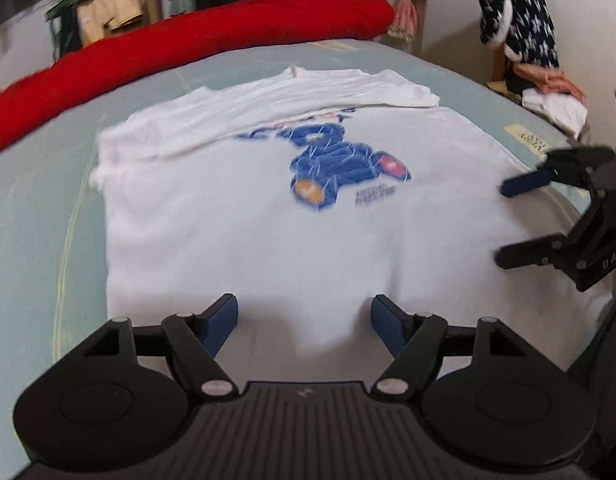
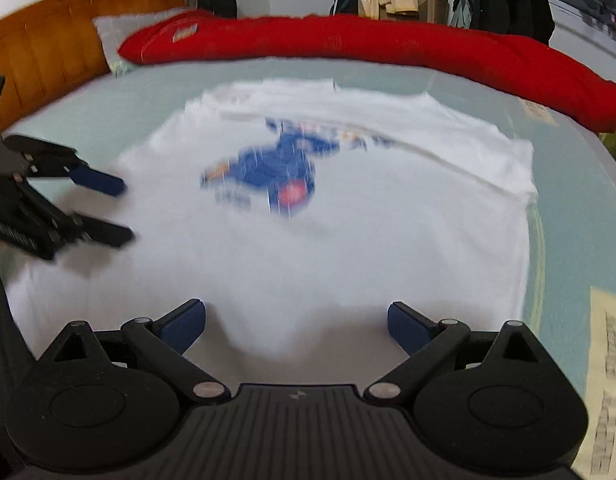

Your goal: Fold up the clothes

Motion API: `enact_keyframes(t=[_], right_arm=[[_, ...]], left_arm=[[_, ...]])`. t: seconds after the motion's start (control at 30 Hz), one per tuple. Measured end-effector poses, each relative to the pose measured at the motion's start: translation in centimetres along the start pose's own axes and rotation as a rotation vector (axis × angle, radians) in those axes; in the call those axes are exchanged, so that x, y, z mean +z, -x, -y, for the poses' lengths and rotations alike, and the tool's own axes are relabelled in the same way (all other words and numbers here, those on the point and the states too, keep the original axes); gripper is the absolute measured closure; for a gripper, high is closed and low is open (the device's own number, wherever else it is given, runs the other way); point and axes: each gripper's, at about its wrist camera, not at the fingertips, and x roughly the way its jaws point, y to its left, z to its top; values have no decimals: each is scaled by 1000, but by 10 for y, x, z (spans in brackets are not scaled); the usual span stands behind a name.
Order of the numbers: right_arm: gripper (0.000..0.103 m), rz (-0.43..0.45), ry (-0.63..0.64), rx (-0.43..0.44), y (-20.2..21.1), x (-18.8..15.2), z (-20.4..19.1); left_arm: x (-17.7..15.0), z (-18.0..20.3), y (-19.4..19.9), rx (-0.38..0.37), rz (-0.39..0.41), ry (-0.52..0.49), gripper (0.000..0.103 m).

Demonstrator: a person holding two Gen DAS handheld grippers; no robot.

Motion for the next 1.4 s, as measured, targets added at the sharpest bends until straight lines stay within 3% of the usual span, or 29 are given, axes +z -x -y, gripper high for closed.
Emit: enact_keyframes(t=[0.17,0.3,0.43,0.6,0.67,0.73,0.87,1.0,1.1,1.27,1.33,1.4], right_arm=[[0,32,34,-46,29,-39,2],[0,59,-28,-46,43,-54,9],[0,73,-60,-85,41,-55,4],[0,85,-77,-115,38,-57,0],[0,85,-80,-107,39,-58,2],[0,88,-83,-101,40,-60,3],[0,99,-88,-96,40,-61,3],[0,115,-98,-89,40,-64,4],[0,123,-102,-90,39,-66,4],[0,125,-105,-91,39,-67,4],[0,123,-106,-92,39,-67,4],[0,122,-106,-92,39,-67,4]], left_arm=[[-28,-20,27,15,11,68,26],[-21,-26,39,36,38,105,28],[3,-14,34,-71,97,110,27],[19,11,1,-271,79,132,27],[18,14,-10,-313,78,164,27],[15,11,-19,-294,71,196,27],[9,-25,-17,-187,95,268,26],[10,-65,-17,10,67,333,27],[18,-79,-10,-37,93,406,26],[39,-68,-17,-149,129,359,22],[43,-63,-31,-163,105,341,22],[40,-67,-43,-120,74,352,21]])
